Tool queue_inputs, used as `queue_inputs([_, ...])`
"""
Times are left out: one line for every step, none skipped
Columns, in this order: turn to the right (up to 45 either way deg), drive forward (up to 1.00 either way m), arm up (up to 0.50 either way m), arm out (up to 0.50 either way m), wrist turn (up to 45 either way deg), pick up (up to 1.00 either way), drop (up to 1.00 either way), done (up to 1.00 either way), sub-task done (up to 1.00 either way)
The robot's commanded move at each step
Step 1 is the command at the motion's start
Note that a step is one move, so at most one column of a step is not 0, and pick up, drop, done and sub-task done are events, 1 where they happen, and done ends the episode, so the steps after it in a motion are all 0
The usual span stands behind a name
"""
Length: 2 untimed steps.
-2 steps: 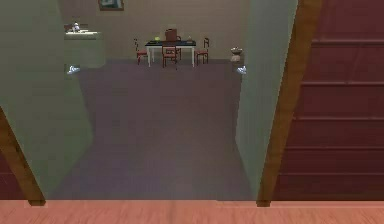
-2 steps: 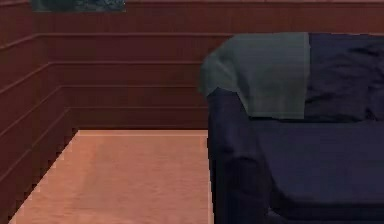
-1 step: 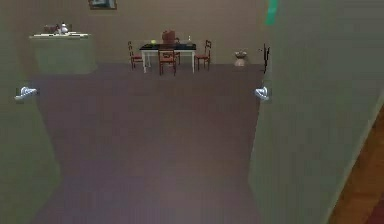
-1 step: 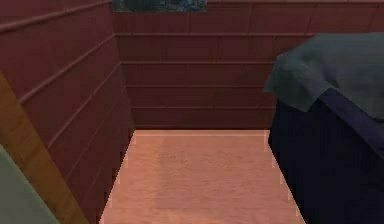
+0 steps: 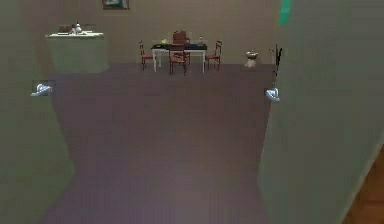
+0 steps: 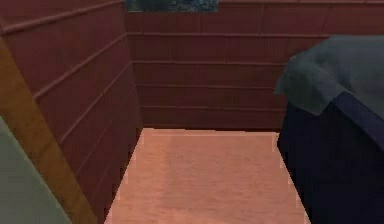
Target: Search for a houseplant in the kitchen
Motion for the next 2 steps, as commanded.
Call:
queue_inputs([-45.0, 0.0, 0.0, 0.0, 0.0, 0.0, 0.0, 0.0, 0.0])
queue_inputs([-15.0, 0.0, 0.0, 0.0, 0.0, 0.0, 0.0, 0.0, 0.0])
